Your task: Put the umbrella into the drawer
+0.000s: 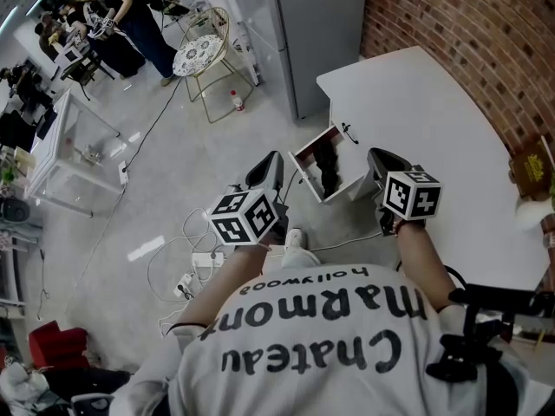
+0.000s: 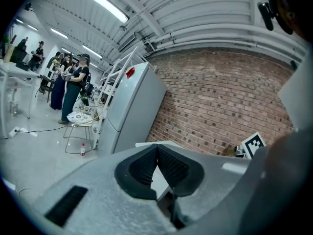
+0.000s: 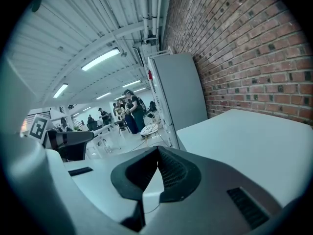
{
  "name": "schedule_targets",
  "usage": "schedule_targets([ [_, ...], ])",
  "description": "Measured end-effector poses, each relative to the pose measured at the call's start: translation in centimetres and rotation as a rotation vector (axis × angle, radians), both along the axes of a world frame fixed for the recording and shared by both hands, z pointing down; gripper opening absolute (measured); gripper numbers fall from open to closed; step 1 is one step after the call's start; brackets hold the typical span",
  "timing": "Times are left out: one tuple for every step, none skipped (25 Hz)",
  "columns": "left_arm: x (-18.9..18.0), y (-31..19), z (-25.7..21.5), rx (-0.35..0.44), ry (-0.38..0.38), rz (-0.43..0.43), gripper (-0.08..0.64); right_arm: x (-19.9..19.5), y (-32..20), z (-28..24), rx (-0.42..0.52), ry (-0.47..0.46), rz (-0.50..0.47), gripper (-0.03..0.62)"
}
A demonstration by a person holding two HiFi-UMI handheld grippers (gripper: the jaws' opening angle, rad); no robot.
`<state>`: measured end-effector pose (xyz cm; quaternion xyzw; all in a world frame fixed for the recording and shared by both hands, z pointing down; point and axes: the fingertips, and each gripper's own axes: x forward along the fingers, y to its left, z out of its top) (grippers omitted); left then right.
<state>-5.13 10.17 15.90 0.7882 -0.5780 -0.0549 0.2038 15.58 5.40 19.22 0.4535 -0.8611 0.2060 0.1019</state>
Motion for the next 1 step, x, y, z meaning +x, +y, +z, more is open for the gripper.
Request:
schedule_targets([
  [-0.04, -0.09, -0.05, 0.001, -0.001, 0.0, 0.015, -0.03, -0.07, 0.0, 0.0, 0.001, 0.0, 0.014],
])
